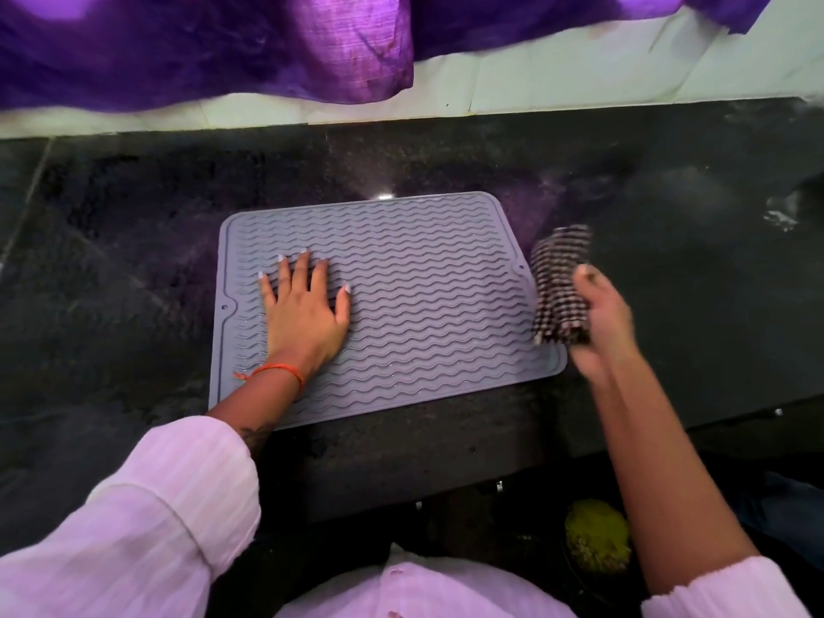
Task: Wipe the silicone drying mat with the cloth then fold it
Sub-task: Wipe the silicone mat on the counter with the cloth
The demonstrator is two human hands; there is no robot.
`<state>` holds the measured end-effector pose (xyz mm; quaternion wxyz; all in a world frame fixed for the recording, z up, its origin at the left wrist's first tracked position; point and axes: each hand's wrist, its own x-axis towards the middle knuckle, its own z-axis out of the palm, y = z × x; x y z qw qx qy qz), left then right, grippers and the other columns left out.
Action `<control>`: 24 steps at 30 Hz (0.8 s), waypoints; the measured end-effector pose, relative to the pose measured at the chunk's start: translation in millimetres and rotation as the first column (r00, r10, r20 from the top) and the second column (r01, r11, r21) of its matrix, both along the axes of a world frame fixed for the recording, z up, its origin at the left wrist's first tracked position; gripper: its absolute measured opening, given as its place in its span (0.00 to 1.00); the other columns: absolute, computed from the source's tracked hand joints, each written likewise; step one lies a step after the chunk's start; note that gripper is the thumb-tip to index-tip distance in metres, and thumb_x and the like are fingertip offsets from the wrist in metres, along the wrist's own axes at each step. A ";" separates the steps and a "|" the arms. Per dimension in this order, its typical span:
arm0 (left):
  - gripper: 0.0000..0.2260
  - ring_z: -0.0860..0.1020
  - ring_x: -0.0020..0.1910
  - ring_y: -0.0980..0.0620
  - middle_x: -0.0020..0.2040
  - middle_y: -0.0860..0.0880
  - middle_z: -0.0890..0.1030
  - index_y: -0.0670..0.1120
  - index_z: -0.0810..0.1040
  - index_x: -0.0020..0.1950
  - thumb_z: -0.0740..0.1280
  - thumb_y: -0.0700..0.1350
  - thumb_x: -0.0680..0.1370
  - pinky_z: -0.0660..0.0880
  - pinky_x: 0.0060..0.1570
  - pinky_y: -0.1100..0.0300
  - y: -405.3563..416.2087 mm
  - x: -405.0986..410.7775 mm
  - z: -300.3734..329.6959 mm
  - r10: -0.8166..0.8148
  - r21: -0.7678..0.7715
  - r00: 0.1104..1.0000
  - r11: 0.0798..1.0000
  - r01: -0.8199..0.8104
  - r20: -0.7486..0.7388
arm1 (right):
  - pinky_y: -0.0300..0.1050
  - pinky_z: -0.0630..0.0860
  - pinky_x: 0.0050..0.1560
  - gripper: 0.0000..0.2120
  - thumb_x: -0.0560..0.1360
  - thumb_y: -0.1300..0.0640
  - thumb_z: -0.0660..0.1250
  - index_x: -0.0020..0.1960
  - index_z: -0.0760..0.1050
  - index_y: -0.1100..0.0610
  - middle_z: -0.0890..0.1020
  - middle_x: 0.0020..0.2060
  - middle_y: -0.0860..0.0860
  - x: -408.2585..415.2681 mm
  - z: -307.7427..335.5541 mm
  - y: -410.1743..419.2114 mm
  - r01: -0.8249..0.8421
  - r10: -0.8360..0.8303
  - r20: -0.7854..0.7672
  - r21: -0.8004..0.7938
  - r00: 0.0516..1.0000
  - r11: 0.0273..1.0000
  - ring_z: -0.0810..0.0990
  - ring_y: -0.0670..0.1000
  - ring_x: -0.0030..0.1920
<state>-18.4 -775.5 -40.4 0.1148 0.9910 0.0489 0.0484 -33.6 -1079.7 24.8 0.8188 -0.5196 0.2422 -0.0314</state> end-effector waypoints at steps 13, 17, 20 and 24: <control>0.25 0.52 0.76 0.43 0.76 0.45 0.59 0.48 0.62 0.73 0.52 0.59 0.80 0.44 0.73 0.42 1.4 1.6 -0.5 0.002 -0.017 1.000 1.000 -0.001 0.020 | 0.55 0.70 0.48 0.22 0.74 0.45 0.66 0.60 0.70 0.60 0.75 0.53 0.61 -20.1 -43.7 25.3 -0.089 0.002 -0.091 -0.973 0.996 -0.215 0.72 0.62 0.51; 0.25 0.52 0.76 0.43 0.76 0.45 0.59 0.47 0.62 0.74 0.52 0.58 0.80 0.44 0.73 0.42 0.6 0.9 0.4 -0.002 -0.010 1.000 1.000 0.002 0.018 | 0.54 0.71 0.48 0.18 0.75 0.54 0.65 0.60 0.69 0.63 0.74 0.54 0.63 -14.8 -39.7 31.2 -0.104 0.000 -0.106 -0.981 0.994 -0.165 0.71 0.62 0.52; 0.25 0.52 0.76 0.42 0.76 0.44 0.59 0.47 0.62 0.74 0.53 0.58 0.80 0.44 0.73 0.42 0.4 0.7 -0.2 -0.004 -0.021 1.000 1.000 0.004 0.025 | 0.53 0.71 0.49 0.17 0.73 0.59 0.66 0.59 0.70 0.63 0.73 0.54 0.62 -16.0 -33.3 49.0 -0.135 0.045 -0.143 -0.979 0.989 -0.155 0.71 0.62 0.53; 0.25 0.52 0.76 0.42 0.76 0.44 0.59 0.47 0.62 0.74 0.52 0.58 0.80 0.44 0.73 0.42 1.0 0.8 -0.1 -0.003 -0.019 1.000 1.000 0.003 0.020 | 0.50 0.70 0.52 0.17 0.71 0.59 0.68 0.59 0.74 0.60 0.76 0.52 0.60 -17.2 -31.4 68.9 -0.090 0.189 -0.102 -0.993 0.977 -0.073 0.74 0.60 0.53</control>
